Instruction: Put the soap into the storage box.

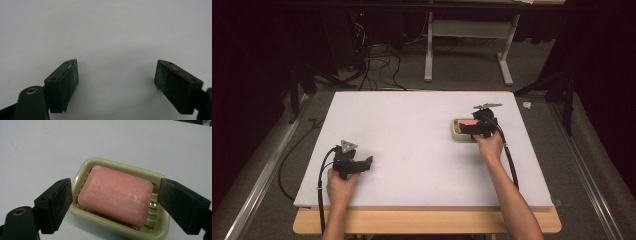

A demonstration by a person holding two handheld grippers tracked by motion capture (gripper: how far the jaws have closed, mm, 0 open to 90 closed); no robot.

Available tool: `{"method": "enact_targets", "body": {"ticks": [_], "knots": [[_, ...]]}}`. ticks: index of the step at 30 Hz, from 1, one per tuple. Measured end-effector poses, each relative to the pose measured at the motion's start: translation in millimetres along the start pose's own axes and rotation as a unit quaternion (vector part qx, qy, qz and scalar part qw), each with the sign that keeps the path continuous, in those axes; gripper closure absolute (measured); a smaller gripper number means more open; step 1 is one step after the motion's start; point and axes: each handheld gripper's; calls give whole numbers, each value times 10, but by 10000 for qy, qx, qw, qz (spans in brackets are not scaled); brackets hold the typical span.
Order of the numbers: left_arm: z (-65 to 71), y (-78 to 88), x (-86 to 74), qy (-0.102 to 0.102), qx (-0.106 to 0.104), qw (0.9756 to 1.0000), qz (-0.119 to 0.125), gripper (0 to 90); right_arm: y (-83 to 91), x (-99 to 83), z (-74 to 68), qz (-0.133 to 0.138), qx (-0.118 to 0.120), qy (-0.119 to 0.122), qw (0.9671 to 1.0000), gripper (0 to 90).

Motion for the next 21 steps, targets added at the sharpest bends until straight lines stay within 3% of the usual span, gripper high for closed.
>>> {"method": "enact_targets", "body": {"ticks": [11,21], "knots": [[1,0,0,-2,1,10000,-1,200,302,-31,55,262,60,184,9995,145],[0,0,0,-3,2,10000,-3,200,490,-105,101,468,65,148,9988,155]]}}
Point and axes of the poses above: each handheld gripper's, and its own axes: y roughly backward along the jaws, x roughly out of its top, z roughly to its right, and after that the axes turned 4 degrees about z, right-handed
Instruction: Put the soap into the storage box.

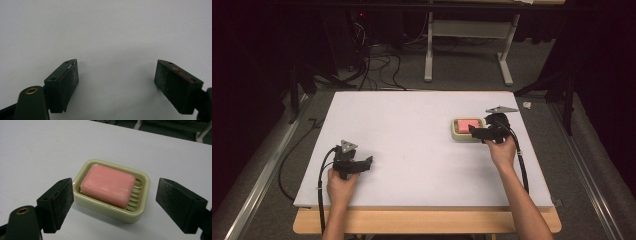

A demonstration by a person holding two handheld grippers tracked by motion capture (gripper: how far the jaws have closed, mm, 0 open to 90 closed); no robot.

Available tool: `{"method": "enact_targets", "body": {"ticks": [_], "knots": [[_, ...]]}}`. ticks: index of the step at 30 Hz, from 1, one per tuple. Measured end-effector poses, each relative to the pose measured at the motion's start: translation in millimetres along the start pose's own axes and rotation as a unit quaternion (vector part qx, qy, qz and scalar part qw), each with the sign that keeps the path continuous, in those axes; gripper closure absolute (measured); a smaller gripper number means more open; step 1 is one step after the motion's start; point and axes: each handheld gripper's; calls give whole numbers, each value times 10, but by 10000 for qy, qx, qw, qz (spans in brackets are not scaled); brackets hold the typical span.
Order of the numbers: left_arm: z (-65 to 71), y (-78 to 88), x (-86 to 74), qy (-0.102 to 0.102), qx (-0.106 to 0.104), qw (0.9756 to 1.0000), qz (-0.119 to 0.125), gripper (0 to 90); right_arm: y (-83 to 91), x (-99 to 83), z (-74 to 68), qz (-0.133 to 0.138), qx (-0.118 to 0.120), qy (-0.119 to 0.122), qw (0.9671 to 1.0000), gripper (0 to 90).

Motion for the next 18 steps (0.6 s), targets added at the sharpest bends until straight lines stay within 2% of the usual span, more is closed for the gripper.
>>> {"method": "enact_targets", "body": {"ticks": [12,18], "knots": [[1,0,0,0,3,10000,2,200,224,-53,30,227,29,-42,9997,162],[2,0,0,-1,4,10000,2,200,298,-88,39,227,47,36,9997,162]]}}
Point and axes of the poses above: each handheld gripper's, and its own axes: y roughly backward along the jaws, x roughly out of its top, z roughly to its right, and after that the axes turned 4 degrees about z, right-handed
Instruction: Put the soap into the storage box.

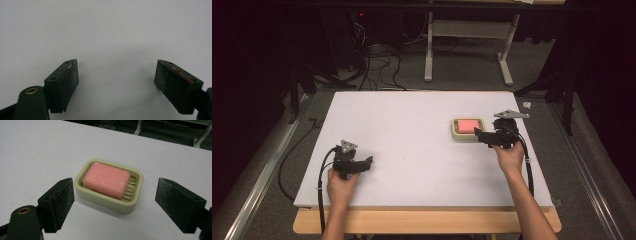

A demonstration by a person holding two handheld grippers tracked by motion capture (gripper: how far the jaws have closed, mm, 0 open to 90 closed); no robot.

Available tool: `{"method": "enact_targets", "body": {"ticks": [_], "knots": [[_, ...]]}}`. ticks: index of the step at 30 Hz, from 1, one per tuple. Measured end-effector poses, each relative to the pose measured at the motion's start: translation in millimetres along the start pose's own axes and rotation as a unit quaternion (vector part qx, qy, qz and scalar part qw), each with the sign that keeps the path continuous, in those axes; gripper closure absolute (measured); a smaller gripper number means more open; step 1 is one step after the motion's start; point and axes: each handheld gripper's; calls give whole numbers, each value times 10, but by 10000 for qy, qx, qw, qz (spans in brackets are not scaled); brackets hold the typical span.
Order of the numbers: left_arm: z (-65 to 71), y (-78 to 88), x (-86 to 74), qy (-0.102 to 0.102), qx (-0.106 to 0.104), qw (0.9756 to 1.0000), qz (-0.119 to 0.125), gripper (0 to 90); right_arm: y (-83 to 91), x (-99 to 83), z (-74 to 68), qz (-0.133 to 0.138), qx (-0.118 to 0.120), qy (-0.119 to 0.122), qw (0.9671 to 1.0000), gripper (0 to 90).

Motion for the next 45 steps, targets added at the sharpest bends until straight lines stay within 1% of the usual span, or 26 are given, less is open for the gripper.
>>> {"method": "enact_targets", "body": {"ticks": [3,4,7,10,15,16,23,27,29,31,38,42,45], "knots": [[0,0,0,-1,1,10000,1,200,40,-20,14,-58,31,-23,10000,162],[0,0,0,0,0,10000,0,200,52,-26,19,-58,34,4,10000,163],[0,0,0,-2,1,10000,0,200,90,-48,29,-11,54,-16,10000,167],[1,0,0,-2,3,10000,2,201,132,-96,47,66,57,-94,9999,172],[2,0,-1,-3,5,10000,3,201,187,-133,65,161,60,-114,9998,173],[2,1,0,-6,7,10000,-3,200,225,-155,78,209,71,-176,9996,174],[2,1,0,-5,8,10000,-2,200,296,-233,121,258,97,-218,9994,176],[2,1,0,-7,7,10000,-4,200,338,-280,99,283,138,-244,9992,178],[2,1,0,-7,8,10000,-3,200,342,-291,99,313,160,-210,9992,179],[3,1,0,-7,10,10000,0,201,358,-325,88,323,182,-257,9990,180],[3,1,0,-7,9,10000,-2,201,368,-420,82,307,218,-310,9988,182],[3,1,0,-6,9,10000,-1,201,378,-453,75,301,235,-287,9989,183],[3,1,0,-7,11,10000,0,200,384,-475,63,266,248,-323,9988,183]]}}
Point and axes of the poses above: each handheld gripper's, and its own axes: y roughly backward along the jaws, x roughly out of its top, z roughly to its right, and after that the axes turned 4 degrees about z, right-handed
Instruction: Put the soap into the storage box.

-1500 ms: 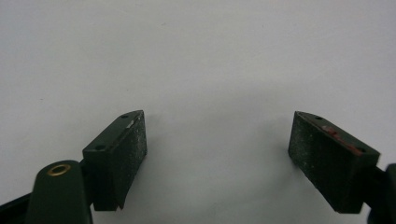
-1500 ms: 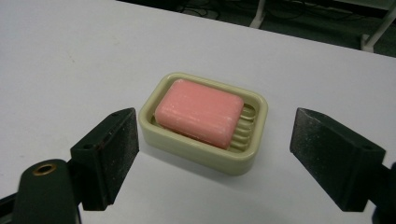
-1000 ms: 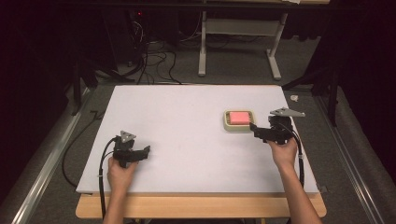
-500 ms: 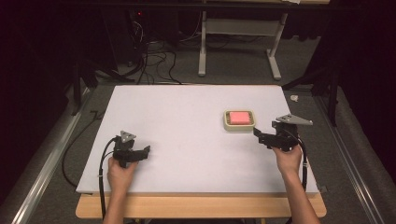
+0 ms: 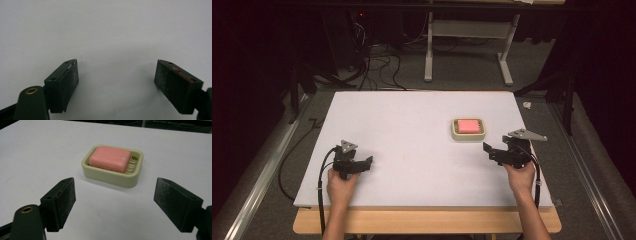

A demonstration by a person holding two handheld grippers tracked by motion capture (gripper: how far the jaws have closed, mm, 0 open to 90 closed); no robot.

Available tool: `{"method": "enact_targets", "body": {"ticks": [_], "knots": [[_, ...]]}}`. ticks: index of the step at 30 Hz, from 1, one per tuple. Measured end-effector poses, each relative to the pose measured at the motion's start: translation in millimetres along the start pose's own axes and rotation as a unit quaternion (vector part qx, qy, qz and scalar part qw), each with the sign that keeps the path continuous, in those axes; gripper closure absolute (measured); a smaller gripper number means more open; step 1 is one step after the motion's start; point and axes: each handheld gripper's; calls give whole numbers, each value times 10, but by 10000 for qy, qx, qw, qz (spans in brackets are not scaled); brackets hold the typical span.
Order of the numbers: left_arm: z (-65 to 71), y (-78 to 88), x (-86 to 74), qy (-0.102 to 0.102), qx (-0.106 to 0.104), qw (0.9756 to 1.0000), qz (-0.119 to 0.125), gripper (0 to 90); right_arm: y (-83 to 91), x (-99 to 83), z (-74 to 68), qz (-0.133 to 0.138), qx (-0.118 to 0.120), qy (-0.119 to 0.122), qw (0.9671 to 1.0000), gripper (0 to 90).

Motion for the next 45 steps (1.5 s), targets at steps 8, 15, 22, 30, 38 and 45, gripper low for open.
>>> {"method": "enact_targets", "body": {"ticks": [8,15,22,30,38,45], "knots": [[0,0,0,3,1,10000,1,201,-6,-84,-27,-35,86,-25,10000,183],[0,0,0,-1,1,10000,0,201,-28,-110,-66,-53,160,-20,9999,184],[0,0,0,1,2,10000,1,200,-55,-133,-104,-81,225,-1,9997,187],[0,-1,0,3,1,10000,1,201,-117,-156,-166,-141,318,46,9994,191],[-1,0,0,1,-2,10000,-2,201,-182,-184,-211,-265,365,126,9989,191],[-1,0,0,1,-2,10000,-2,201,-247,-217,-250,-377,409,196,9983,191]]}}
Point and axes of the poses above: each handheld gripper's, and its own axes: y roughly backward along the jaws, x roughly out of its top, z roughly to its right, and after that the axes turned 4 degrees about z, right-handed
